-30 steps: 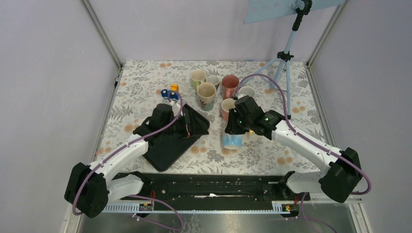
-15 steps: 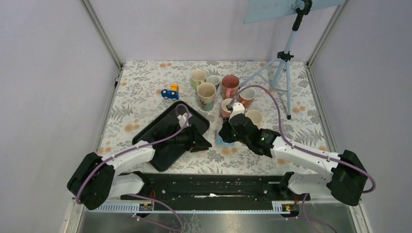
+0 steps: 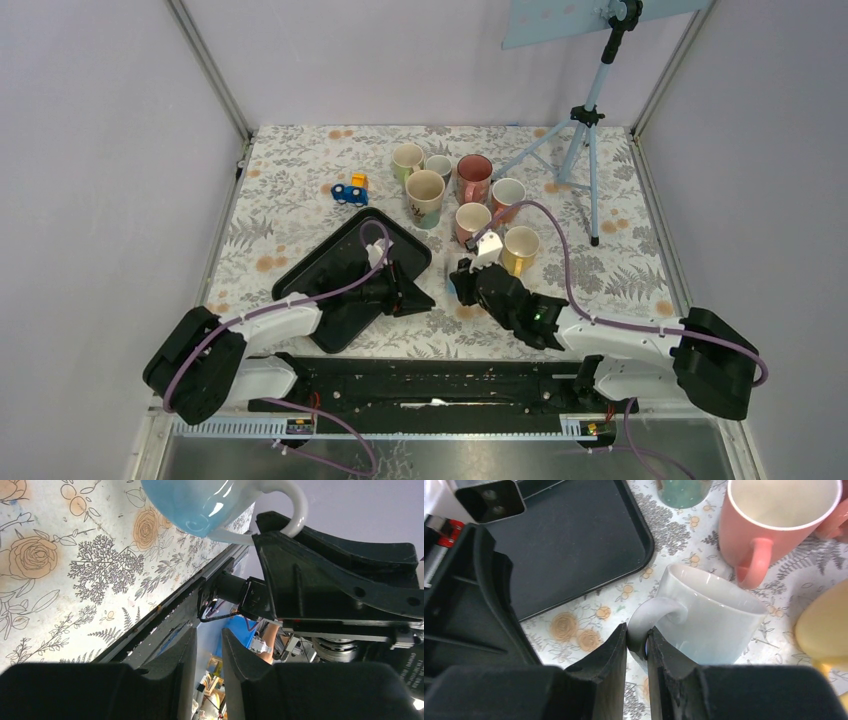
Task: Turn the mug right side up
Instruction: Place the cup at the center of the board.
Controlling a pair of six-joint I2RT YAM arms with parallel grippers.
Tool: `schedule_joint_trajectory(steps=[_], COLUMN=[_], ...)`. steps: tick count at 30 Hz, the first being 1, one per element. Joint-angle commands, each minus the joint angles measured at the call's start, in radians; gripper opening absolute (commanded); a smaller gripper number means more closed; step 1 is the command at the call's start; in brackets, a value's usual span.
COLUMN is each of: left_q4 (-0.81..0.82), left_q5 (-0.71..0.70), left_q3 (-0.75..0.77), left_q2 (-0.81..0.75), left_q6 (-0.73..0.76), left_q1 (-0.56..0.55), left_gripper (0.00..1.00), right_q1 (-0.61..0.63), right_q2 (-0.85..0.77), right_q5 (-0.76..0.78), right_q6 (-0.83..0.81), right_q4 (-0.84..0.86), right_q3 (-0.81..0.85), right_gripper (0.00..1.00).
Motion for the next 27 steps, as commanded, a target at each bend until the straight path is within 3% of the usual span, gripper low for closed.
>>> schedule_joint_trajectory(steps=[1, 13, 15, 22, 27], left_q4=[-0.010, -0.131, -0.070, 0.404, 0.459], left_q5=[-0.011, -0.014, -0.027, -0.096, -0.132], left_q3=[0.020, 0.046, 0.011, -0.107, -0.060], left_q2=[-0.038, -0.050, -0.042, 0.103, 0.185], left_q6=[0.027, 0.052, -0.004, -0.288, -0.304], left_q1=[-0.004, -0.005, -0.007, -0.074, -0.103], left_gripper=[0.28, 0.28, 0.28, 0.22, 0.20], right_q1=[0.050, 0.172, 0.176, 0.189, 0.205], right_q2=[0.009, 0.126, 0.136, 0.140, 0.137], right_q5=[0.165, 0.341, 0.345, 0.366, 0.369], right_q6=[-0.126, -0.245, -0.230, -0.180, -0.132], right_q4=[0.296, 0.617, 0.660, 0.768, 0.795], right_q3=[-0.014, -0.114, -0.129, -0.203, -0.242], right_gripper=[0.00, 0.00, 0.00, 0.00, 0.00])
